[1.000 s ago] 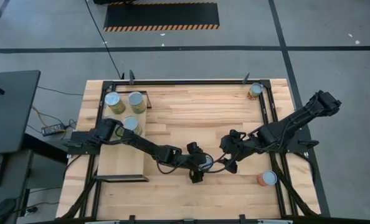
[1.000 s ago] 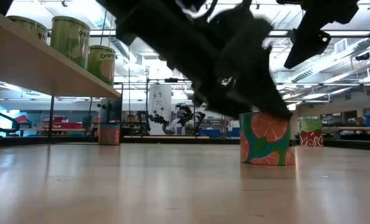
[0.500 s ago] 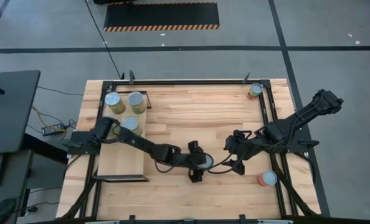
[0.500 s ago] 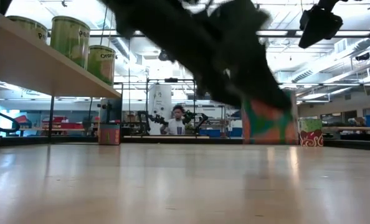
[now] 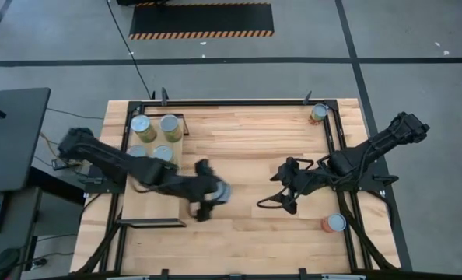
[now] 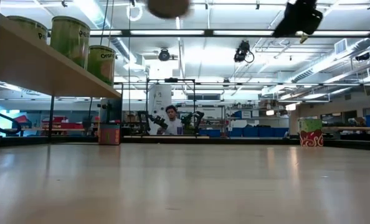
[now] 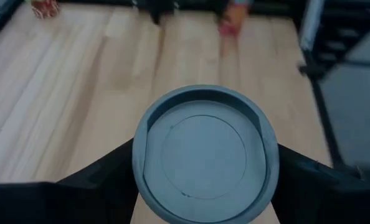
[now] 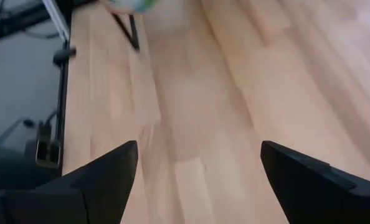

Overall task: Pick and place cans onto a shelf
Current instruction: Put the small canned oranges on the shelf

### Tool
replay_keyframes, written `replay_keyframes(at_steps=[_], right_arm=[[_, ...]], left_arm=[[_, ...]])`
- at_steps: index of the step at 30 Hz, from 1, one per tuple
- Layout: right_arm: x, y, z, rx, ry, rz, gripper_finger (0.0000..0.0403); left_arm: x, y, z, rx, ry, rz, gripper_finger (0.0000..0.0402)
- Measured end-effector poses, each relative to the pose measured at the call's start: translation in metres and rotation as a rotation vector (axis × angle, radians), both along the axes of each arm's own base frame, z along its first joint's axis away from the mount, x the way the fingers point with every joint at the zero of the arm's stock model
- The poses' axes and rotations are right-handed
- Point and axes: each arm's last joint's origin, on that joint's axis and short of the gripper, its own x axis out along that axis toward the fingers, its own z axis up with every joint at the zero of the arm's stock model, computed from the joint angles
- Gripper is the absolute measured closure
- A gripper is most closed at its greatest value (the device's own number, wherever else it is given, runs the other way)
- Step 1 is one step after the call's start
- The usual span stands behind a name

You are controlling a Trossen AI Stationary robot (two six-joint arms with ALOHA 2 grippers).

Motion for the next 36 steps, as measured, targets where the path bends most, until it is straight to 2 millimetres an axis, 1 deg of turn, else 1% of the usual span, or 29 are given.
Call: replay_keyframes(at_steps=[3, 6, 9, 12, 15, 18, 21, 24, 28, 32, 36], right_arm=[[0.005, -0.004, 0.004, -0.012, -0.054, -0.028, 0.0056], [0.011, -0.010, 0.008, -0.017, -0.102, -0.039, 0.0056], [0.016, -0.014, 0.012, -0.013, -0.156, -0.055, 0.0056], [0.019, -0.018, 0.015, 0.006, -0.188, -0.076, 0.0056], [0.021, -0.019, 0.016, 0.041, -0.208, -0.103, 0.0056], [0.021, -0.020, 0.017, 0.109, -0.213, -0.151, 0.0056], [0.021, -0.019, 0.017, 0.184, -0.215, -0.204, 0.0056], [0.021, -0.018, 0.017, 0.216, -0.214, -0.220, 0.0056], [0.021, -0.018, 0.017, 0.244, -0.223, -0.254, 0.0056], [0.021, -0.018, 0.017, 0.244, -0.228, -0.258, 0.0056], [0.021, -0.018, 0.017, 0.228, -0.228, -0.249, 0.0056]], left_arm=[[-0.037, -0.005, 0.014, 0.010, 0.068, -0.013, 0.0116], [-0.075, -0.012, 0.018, 0.028, 0.106, 0.008, 0.0116], [-0.113, -0.014, 0.015, 0.013, 0.118, 0.030, 0.0115], [-0.146, -0.012, 0.006, -0.002, 0.140, 0.060, 0.0115], [-0.172, -0.005, 0.001, 0.007, 0.152, 0.077, 0.0114], [-0.193, 0.003, -0.002, 0.018, 0.203, 0.065, 0.0114], [-0.208, 0.009, -0.002, 0.029, 0.258, 0.029, 0.0114], [-0.217, 0.013, -0.003, 0.060, 0.302, 0.010, 0.0114], [-0.222, 0.016, -0.005, 0.093, 0.348, 0.016, 0.0114], [-0.225, 0.018, -0.007, 0.052, 0.401, 0.064, 0.0113], [-0.226, 0.020, -0.007, 0.043, 0.397, 0.104, 0.0113]])
